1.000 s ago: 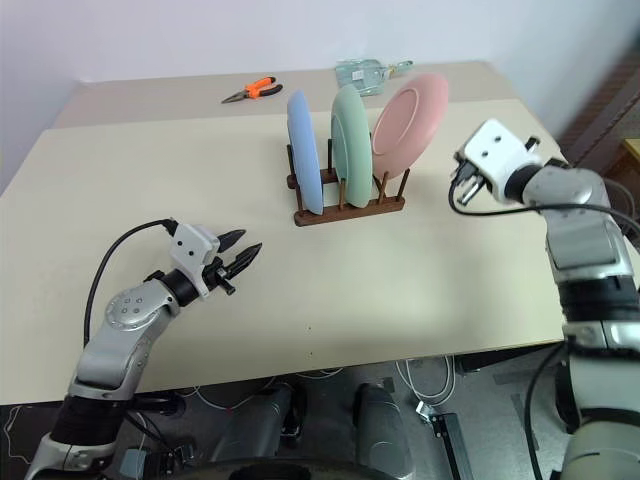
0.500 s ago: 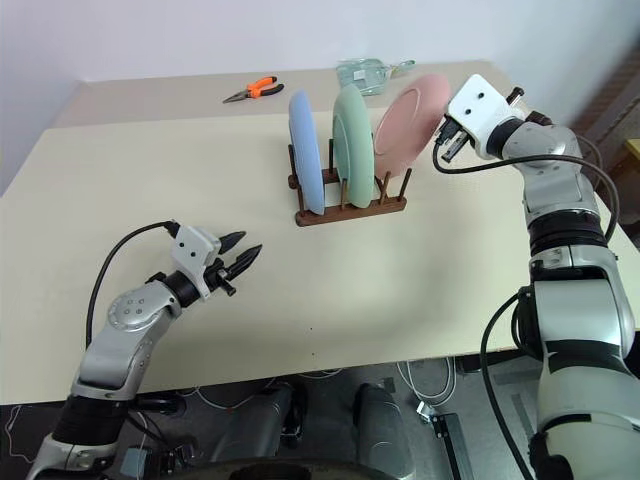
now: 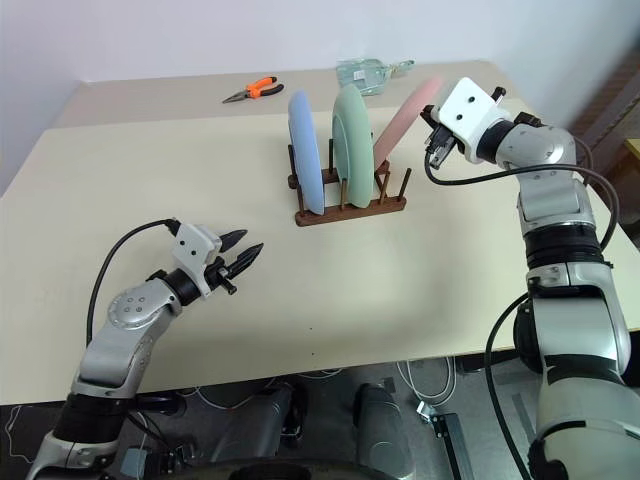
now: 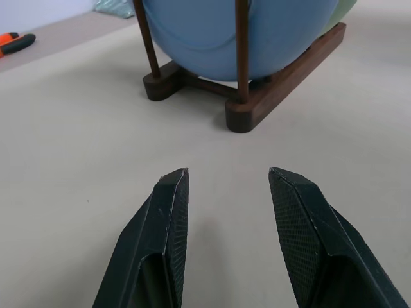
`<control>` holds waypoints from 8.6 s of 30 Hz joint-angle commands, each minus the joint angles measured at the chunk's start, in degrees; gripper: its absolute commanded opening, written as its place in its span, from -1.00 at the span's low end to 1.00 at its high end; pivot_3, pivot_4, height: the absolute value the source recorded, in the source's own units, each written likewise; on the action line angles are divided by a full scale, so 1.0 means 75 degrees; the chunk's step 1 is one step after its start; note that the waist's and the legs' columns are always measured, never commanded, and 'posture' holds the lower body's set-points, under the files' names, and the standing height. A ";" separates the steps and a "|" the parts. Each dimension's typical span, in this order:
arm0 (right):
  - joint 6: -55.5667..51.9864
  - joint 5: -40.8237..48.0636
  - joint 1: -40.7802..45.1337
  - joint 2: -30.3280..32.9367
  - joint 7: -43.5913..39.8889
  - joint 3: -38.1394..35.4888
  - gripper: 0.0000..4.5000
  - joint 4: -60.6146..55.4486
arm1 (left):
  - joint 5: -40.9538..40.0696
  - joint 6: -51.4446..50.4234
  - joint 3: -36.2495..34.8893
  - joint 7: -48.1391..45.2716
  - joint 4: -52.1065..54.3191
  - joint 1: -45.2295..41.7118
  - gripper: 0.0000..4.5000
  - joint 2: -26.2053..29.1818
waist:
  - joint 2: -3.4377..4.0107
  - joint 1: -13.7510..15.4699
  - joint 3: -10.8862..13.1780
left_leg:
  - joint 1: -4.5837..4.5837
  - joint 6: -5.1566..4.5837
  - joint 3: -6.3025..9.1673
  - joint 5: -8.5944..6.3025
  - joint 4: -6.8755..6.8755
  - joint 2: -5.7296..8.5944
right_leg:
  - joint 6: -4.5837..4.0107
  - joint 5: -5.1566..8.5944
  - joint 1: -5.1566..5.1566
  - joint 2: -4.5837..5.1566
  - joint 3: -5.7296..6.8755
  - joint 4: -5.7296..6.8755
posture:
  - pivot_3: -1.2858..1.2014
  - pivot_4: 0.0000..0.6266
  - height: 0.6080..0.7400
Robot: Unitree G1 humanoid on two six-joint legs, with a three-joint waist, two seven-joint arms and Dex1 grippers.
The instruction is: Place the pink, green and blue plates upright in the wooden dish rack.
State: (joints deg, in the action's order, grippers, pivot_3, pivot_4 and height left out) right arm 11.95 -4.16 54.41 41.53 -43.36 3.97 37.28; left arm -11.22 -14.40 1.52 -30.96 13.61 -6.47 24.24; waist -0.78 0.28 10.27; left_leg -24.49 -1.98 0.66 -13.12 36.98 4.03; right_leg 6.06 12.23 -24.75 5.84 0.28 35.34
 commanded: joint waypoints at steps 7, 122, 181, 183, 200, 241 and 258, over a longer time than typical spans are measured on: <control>-0.0981 0.0311 -0.0549 0.0336 -0.0072 -0.0483 -0.99 -0.0999 | 0.0069 0.0170 -0.0002 -0.0008 0.0127 -0.0048 -0.11 -0.0019 | 0.0000 0.0041 0.0000 | 0.0000 -0.0001 0.0000 -0.0001 0.0002 0.0000 | -0.0001 0.0000 0.0001 0.0002 0.0000 0.0000 | 0.03 -0.52 0.68; -0.9598 0.7813 -0.2413 -0.1522 0.2501 -0.4048 -0.96 -0.5432 | 0.0220 0.0179 0.0007 -0.0098 0.0088 0.0081 -0.11 -0.0089 | 0.0020 0.0041 0.0001 | -0.0020 -0.0020 0.0000 -0.0014 -0.0004 -0.0005 | -0.0022 0.0013 -0.0009 0.0017 -0.0001 -0.0017 | 0.03 -0.52 0.68; -0.6685 0.6293 -0.4678 -0.1024 0.1395 -0.3056 0.29 -0.7243 | 0.0271 0.0370 0.0054 -0.0357 -0.0229 -0.0200 -0.11 -0.0160 | 0.0019 0.0063 0.0001 | -0.0023 -0.0021 0.0000 -0.0016 0.0000 -0.0005 | -0.0022 0.0014 -0.0007 0.0016 0.0002 -0.0024 | 0.03 -0.52 0.68; -0.6655 0.6355 -0.4671 -0.0901 0.1397 -0.3216 0.29 -0.7326 | 0.0272 0.0374 0.0053 -0.0361 -0.0232 -0.0202 -0.11 -0.0157 | 0.0019 0.0062 0.0001 | -0.0023 -0.0022 0.0000 -0.0016 0.0002 -0.0005 | -0.0022 0.0014 -0.0006 0.0016 0.0002 -0.0025 | 0.03 -0.52 0.68; -0.6611 0.5744 -0.4510 0.1271 0.1090 -0.3387 -0.98 -0.8760 | 0.0241 0.0470 0.0151 -0.0534 -0.0575 -0.0570 -0.11 -0.0169 | 0.0020 0.0059 0.0002 | -0.0024 -0.0027 0.0000 -0.0015 0.0008 -0.0007 | -0.0020 0.0015 -0.0001 0.0017 0.0006 -0.0030 | 0.03 -0.52 0.68; -0.7433 0.0957 -0.1466 -0.0644 0.1572 0.1982 -0.98 -0.8286 | 0.0262 0.0565 0.0276 -0.0328 -0.0662 -0.0657 -0.11 -0.0360 | 0.0019 0.0049 0.0001 | -0.0050 -0.0030 0.0000 -0.0019 0.0021 0.0002 | 0.0000 0.0002 -0.0035 0.0012 0.0010 -0.0016 | 0.03 -0.52 0.68; -0.7310 0.3547 -0.4234 0.0935 -0.0966 -0.0797 -0.98 -1.0409 | 0.0076 0.0503 0.0073 -0.0725 -0.0869 -0.0772 -0.11 0.0006 | 0.0014 0.0084 -0.0002 | -0.0050 -0.0032 0.0006 -0.0020 0.0024 0.0001 | -0.0004 0.0004 -0.0019 0.0018 0.0016 -0.0025 | 0.03 -0.52 0.68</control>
State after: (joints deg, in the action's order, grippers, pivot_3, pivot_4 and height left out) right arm -42.88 20.18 23.77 47.63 -48.68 -0.48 -37.94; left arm -9.58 -10.90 3.18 -35.55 6.24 -11.79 23.88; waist -0.67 0.91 10.26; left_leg -24.86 -2.23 0.70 -13.28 37.17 4.04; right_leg 5.97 12.29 -24.88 5.99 0.39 35.14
